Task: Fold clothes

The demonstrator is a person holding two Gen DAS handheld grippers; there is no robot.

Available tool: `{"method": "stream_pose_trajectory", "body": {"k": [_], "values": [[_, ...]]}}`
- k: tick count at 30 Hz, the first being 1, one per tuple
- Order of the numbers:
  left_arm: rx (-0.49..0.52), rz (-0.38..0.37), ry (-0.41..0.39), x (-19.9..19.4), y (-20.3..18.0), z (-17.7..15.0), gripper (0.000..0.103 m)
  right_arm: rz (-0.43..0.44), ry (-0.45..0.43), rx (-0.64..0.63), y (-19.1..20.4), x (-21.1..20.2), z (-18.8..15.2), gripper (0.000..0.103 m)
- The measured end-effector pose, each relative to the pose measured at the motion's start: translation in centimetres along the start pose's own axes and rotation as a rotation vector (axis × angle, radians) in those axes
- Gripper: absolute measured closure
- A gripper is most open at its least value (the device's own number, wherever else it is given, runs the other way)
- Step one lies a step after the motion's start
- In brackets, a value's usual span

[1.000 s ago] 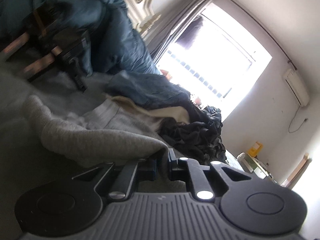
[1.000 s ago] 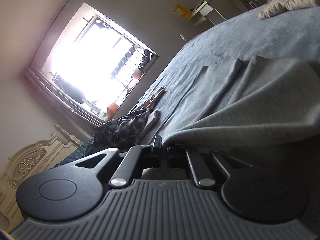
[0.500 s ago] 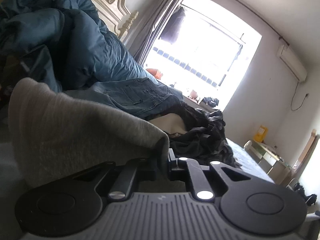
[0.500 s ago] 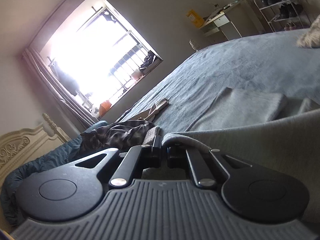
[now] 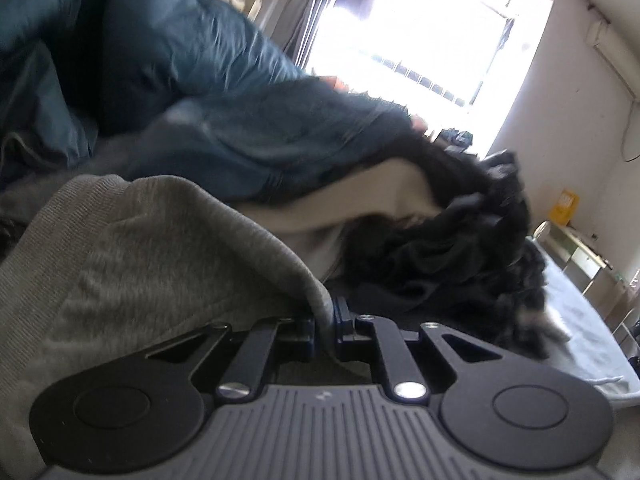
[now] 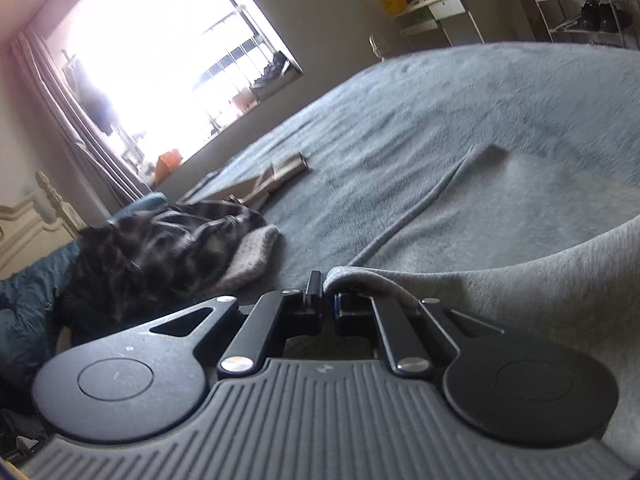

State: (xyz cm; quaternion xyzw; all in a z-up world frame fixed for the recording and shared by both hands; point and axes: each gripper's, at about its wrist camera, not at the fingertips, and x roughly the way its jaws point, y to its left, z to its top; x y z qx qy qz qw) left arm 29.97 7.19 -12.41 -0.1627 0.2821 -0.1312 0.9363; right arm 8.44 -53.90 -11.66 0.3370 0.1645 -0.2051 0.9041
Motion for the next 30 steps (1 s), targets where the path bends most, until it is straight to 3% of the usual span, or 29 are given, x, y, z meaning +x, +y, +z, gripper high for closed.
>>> {"method": "stream_pose_trajectory", "body": {"k": [7, 10, 13, 16, 17, 18, 20, 24, 27, 30], "values": [[-0.001, -0.036, 0.048, 2.4, 1.8, -0.5, 0.088, 0.002, 0.066, -0.041, -0.8, 4.0, -0.5, 0.099], [-0.009, -0.083, 0.085, 2.5, 2.3, 0.6, 0.085, 0.017, 0.153, 0.034, -1.9, 5.1, 0.2, 0.097], [-0.086, -0.14, 0.118, 2.1, 3.3, 1.9, 0.081, 0.066, 0.245, 0.187, -3.7, 5.9, 1.6, 0.091], [-0.245, -0.194, 0.126, 2.0, 5.0, 3.1, 0.069, 0.144, 0.349, 0.42, -5.8, 6.7, 3.1, 0.075], [-0.317, -0.201, 0.106, 1.9, 5.8, 3.5, 0.067, 0.167, 0.387, 0.478, -6.3, 7.1, 3.6, 0.065], [-0.385, -0.212, 0.085, 1.8, 6.7, 3.9, 0.067, 0.186, 0.422, 0.518, -6.5, 7.4, 4.0, 0.055], [-0.496, -0.229, 0.048, 1.6, 8.2, 4.4, 0.067, 0.202, 0.457, 0.547, -6.3, 7.4, 4.6, 0.044], [-0.524, -0.168, 0.031, 0.9, 8.9, 4.3, 0.067, 0.219, 0.476, 0.537, -5.1, 6.4, 5.1, 0.032], [-0.507, -0.164, 0.029, -1.0, 8.6, 3.8, 0.065, 0.249, 0.483, 0.529, -4.4, 4.8, 4.9, 0.024], [-0.445, -0.164, 0.034, -4.2, 7.9, 3.7, 0.064, 0.253, 0.493, 0.51, -4.0, 2.7, 5.1, 0.024]]}}
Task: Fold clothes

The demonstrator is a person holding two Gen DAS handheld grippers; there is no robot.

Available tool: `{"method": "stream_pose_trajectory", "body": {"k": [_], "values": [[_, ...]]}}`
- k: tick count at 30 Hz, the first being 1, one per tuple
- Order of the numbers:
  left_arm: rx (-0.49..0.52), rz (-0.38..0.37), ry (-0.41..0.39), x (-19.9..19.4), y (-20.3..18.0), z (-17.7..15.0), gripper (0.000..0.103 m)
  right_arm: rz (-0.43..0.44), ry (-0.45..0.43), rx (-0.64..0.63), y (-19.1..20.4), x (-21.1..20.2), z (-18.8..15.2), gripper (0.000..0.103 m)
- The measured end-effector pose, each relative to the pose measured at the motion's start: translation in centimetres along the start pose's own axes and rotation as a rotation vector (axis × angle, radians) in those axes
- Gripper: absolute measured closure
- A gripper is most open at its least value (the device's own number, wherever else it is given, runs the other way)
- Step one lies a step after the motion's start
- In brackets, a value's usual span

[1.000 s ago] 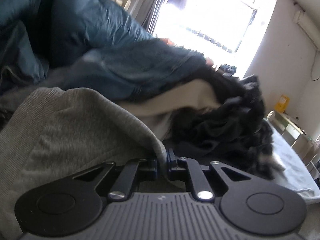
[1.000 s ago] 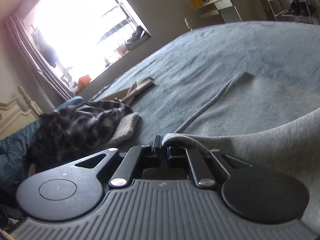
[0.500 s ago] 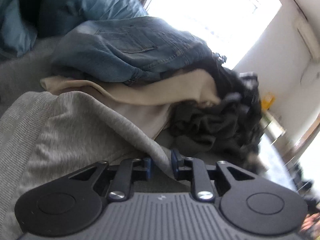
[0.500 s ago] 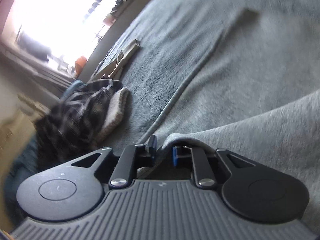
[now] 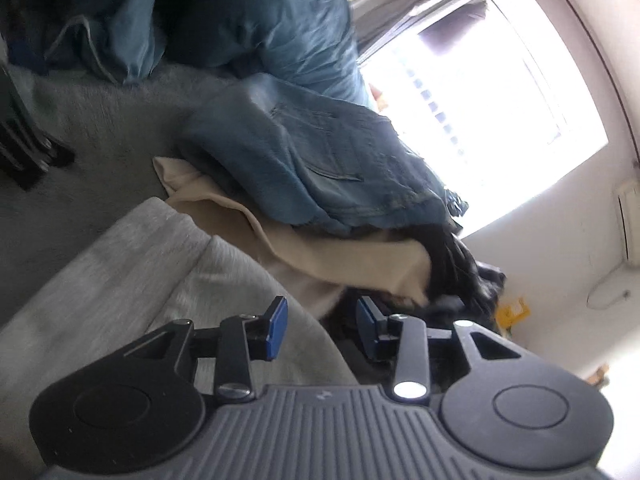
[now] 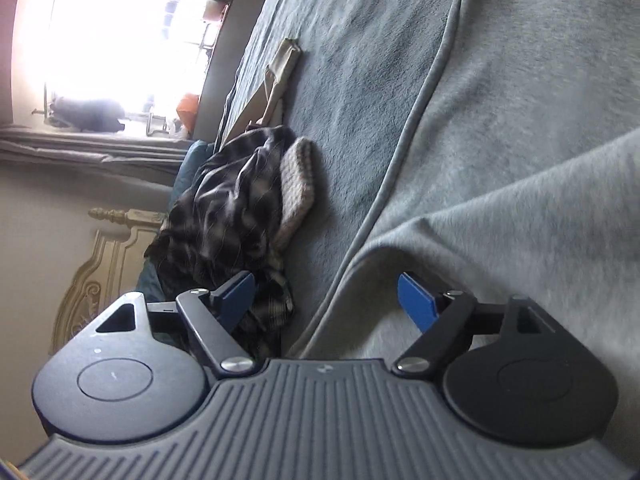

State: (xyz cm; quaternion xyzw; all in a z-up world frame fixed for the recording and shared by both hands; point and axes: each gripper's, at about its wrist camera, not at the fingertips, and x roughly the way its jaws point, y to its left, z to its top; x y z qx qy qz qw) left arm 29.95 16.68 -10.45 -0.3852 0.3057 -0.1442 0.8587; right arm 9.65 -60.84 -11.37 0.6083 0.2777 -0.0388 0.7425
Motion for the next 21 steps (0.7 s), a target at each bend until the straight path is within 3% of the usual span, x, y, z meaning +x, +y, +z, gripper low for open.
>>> {"method": "stream_pose_trajectory", "body": {"k": [6, 10, 17, 21], "values": [[0.121, 0.028, 0.076, -7.3, -2.4, -1.9, 0.06, 0.049, 0.042, -0.076, 1.4, -4.7, -4.6, 0.023], [0.146, 0.051, 0.108, -11.7, -2.6, -4.2, 0.06, 0.063, 0.142, -0.142, 1.7, -6.8, -10.0, 0.022], [0.04, 0.017, 0.057, -14.1, 1.7, -9.9, 0.059, 0.105, 0.297, -0.078, -1.9, -3.8, -19.0, 0.02], [0.004, 0.025, -0.022, -13.7, 4.1, -12.1, 0.057, 0.131, 0.221, 0.036, -4.6, -1.4, -20.1, 0.021]]}}
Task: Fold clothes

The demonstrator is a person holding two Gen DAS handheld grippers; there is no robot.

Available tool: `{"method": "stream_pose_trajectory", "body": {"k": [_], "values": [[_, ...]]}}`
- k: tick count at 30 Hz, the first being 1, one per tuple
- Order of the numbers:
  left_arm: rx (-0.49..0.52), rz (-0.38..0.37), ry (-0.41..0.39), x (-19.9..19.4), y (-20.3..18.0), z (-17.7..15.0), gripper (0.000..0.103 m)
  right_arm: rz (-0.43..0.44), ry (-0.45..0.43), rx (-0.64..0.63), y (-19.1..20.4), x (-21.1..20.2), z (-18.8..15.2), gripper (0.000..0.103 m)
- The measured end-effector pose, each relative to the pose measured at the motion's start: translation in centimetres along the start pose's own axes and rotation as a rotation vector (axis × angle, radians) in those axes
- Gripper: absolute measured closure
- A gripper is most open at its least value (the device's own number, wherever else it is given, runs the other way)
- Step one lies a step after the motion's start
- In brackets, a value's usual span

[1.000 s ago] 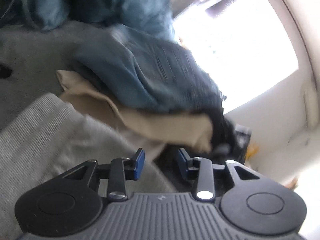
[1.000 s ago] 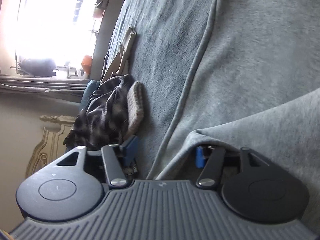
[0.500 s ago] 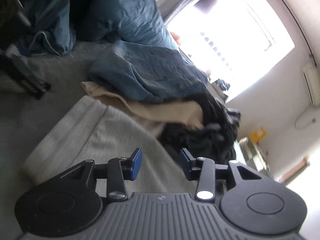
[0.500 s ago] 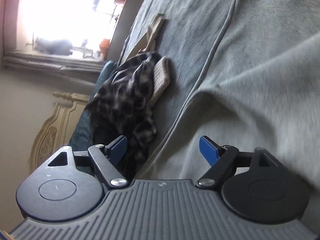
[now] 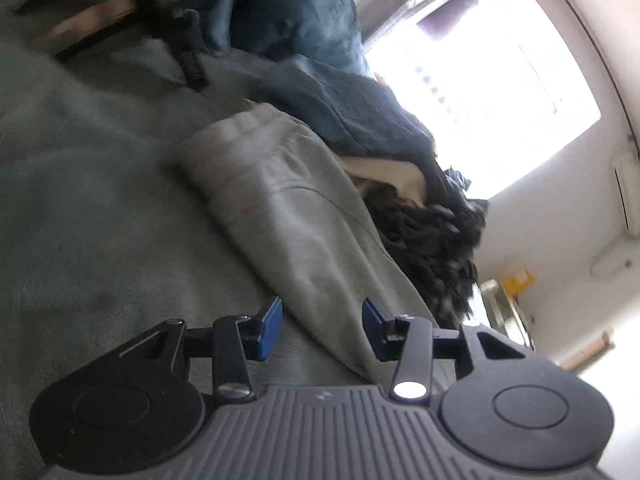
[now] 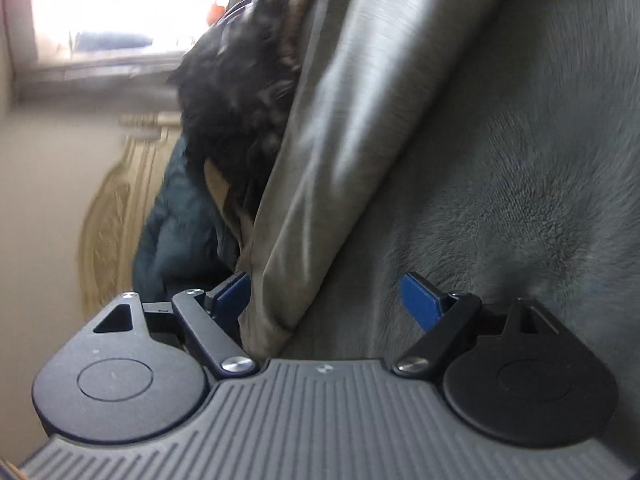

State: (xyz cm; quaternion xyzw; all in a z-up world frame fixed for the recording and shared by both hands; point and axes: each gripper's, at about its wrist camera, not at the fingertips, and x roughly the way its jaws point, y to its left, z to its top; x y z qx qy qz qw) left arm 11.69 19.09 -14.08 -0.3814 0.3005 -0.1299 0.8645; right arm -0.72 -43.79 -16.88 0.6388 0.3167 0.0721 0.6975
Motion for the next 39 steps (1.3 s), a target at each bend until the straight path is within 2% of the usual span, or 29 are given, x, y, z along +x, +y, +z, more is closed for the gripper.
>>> {"method": "stream_pose_trajectory", "body": {"k": [3, 6, 11, 14, 16, 19, 20, 22, 24, 27, 30, 35, 39], "values": [[0.005, -0.006, -0.036, 1.1, 1.0, -0.7, 0.054, 0.036, -0.059, 0.017, 0.1, 0.8, 0.7, 0.021], [-0.073, -0.033, -0.053, 2.8, 2.6, -0.8, 0.054, 0.044, -0.122, 0.028, 0.4, 1.5, 1.6, 0.021], [-0.132, -0.075, -0.119, 5.4, 3.4, -0.1, 0.057, 0.092, -0.255, 0.043, 0.2, 2.6, 2.6, 0.021], [-0.152, -0.08, -0.137, 6.6, 3.5, 0.3, 0.064, 0.112, -0.321, 0.04, 0.1, 3.3, 3.2, 0.022], [-0.153, -0.072, -0.145, 7.4, 3.3, 0.4, 0.074, 0.113, -0.354, 0.037, 0.0, 3.9, 3.7, 0.023], [-0.155, -0.05, -0.146, 8.4, 3.0, 0.7, 0.082, 0.08, -0.381, 0.009, 0.4, 4.7, 4.1, 0.028], [-0.161, -0.044, -0.147, 8.7, 2.9, 0.8, 0.084, 0.057, -0.384, -0.009, 0.7, 5.0, 4.2, 0.032], [-0.171, -0.031, -0.145, 8.9, 2.7, 0.9, 0.089, 0.003, -0.393, -0.035, 0.8, 5.3, 4.4, 0.052], [-0.183, -0.01, -0.139, 9.1, 2.4, 1.1, 0.091, -0.047, -0.403, -0.047, 0.6, 5.6, 4.6, 0.093], [-0.185, 0.044, -0.123, 8.5, 1.6, 1.4, 0.093, -0.014, -0.41, -0.02, -0.4, 4.9, 4.6, 0.097], [-0.175, 0.099, -0.104, 7.0, 0.5, 2.0, 0.095, -0.041, -0.421, -0.061, 0.5, 4.0, 3.6, 0.097], [-0.162, 0.094, -0.101, 2.9, -0.4, 2.4, 0.095, -0.036, -0.421, -0.085, 1.6, 2.0, 1.8, 0.097], [-0.127, 0.071, -0.098, -1.0, -0.4, 1.2, 0.095, -0.027, -0.413, -0.127, 2.0, -0.8, -0.5, 0.097]]}}
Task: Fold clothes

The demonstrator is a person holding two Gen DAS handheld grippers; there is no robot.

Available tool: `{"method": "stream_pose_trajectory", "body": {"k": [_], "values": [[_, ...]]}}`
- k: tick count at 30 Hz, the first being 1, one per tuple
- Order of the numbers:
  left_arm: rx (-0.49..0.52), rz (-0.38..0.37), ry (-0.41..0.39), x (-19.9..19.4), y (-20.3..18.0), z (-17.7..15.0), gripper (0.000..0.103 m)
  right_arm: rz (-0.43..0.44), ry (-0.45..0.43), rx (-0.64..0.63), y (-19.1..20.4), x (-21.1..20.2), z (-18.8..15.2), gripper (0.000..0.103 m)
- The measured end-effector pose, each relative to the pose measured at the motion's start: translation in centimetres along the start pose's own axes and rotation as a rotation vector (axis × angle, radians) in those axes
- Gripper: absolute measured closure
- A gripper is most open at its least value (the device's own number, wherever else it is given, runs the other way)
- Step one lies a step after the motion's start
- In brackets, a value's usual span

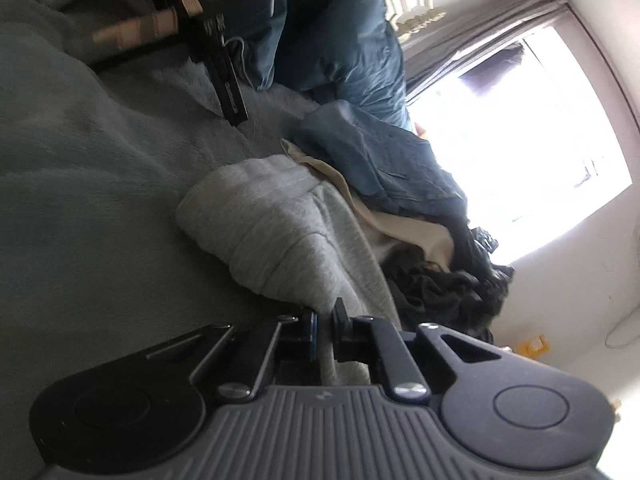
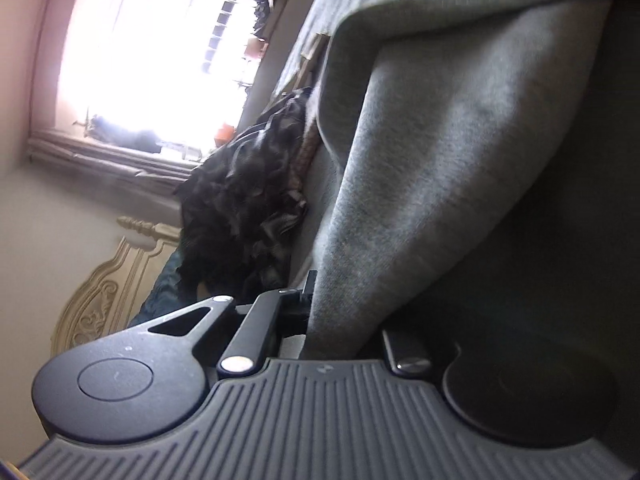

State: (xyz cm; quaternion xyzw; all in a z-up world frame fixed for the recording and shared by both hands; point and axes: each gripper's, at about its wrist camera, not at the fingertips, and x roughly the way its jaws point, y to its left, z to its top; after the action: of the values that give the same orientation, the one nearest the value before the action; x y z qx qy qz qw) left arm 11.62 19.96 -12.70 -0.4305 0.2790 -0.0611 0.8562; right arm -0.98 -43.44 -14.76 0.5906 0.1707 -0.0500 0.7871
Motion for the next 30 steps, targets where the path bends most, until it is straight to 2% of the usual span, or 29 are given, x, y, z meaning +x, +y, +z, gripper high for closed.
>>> {"method": "stream_pose_trajectory", "body": {"k": [5, 9, 12, 14, 15, 16, 17, 18, 19, 20, 21, 24, 25, 28, 30], "values": [[0.026, -0.035, -0.03, -6.2, 2.0, -2.5, 0.095, 0.005, 0.02, -0.01, -0.7, -4.9, -2.2, 0.097], [0.062, -0.035, -0.052, -10.4, 3.9, -4.6, 0.095, 0.006, 0.031, -0.028, -1.9, -8.3, -4.4, 0.097], [0.088, -0.023, -0.043, -11.2, 5.7, -6.1, 0.095, -0.015, 0.07, -0.035, -3.6, -8.4, -4.9, 0.093], [0.091, -0.027, -0.025, -10.9, 6.9, -6.8, 0.095, -0.056, 0.118, 0.013, -5.2, -8.1, -4.9, 0.092], [0.096, -0.037, -0.024, -10.8, 7.3, -6.9, 0.094, -0.041, 0.133, 0.034, -5.8, -8.3, -4.8, 0.092], [0.104, -0.052, -0.029, -10.9, 7.6, -6.8, 0.093, -0.026, 0.149, 0.051, -6.1, -8.7, -4.7, 0.089], [0.112, -0.067, -0.034, -11.0, 7.8, -6.7, 0.092, -0.016, 0.165, 0.053, -6.1, -9.3, -4.6, 0.081], [0.12, -0.082, -0.039, -11.0, 8.0, -6.6, 0.089, -0.019, 0.18, 0.031, -5.9, -10.6, -4.7, 0.072], [0.115, -0.097, -0.043, -11.1, 8.3, -6.5, 0.083, -0.022, 0.195, 0.01, -5.7, -11.8, -4.9, 0.066], [0.1, -0.111, -0.045, -11.1, 8.6, -6.3, 0.08, -0.03, 0.207, -0.019, -5.4, -13.0, -5.1, 0.055], [0.084, -0.126, -0.047, -11.1, 9.0, -6.0, 0.079, -0.05, 0.212, -0.073, -4.6, -14.2, -5.6, 0.052], [0.038, -0.17, -0.054, -11.1, 10.2, -5.4, 0.075, -0.107, 0.213, -0.238, -1.8, -17.2, -7.3, 0.05], [0.021, -0.181, -0.053, -11.0, 10.6, -5.2, 0.074, -0.099, 0.209, -0.292, -0.5, -17.9, -8.1, 0.05], [-0.026, -0.207, -0.041, -10.5, 11.5, -4.9, 0.074, -0.033, 0.212, -0.412, 3.3, -17.7, -10.3, 0.05], [-0.068, -0.231, -0.029, -10.1, 11.8, -4.5, 0.071, 0.044, 0.228, -0.469, 5.9, -15.5, -11.5, 0.05]]}}
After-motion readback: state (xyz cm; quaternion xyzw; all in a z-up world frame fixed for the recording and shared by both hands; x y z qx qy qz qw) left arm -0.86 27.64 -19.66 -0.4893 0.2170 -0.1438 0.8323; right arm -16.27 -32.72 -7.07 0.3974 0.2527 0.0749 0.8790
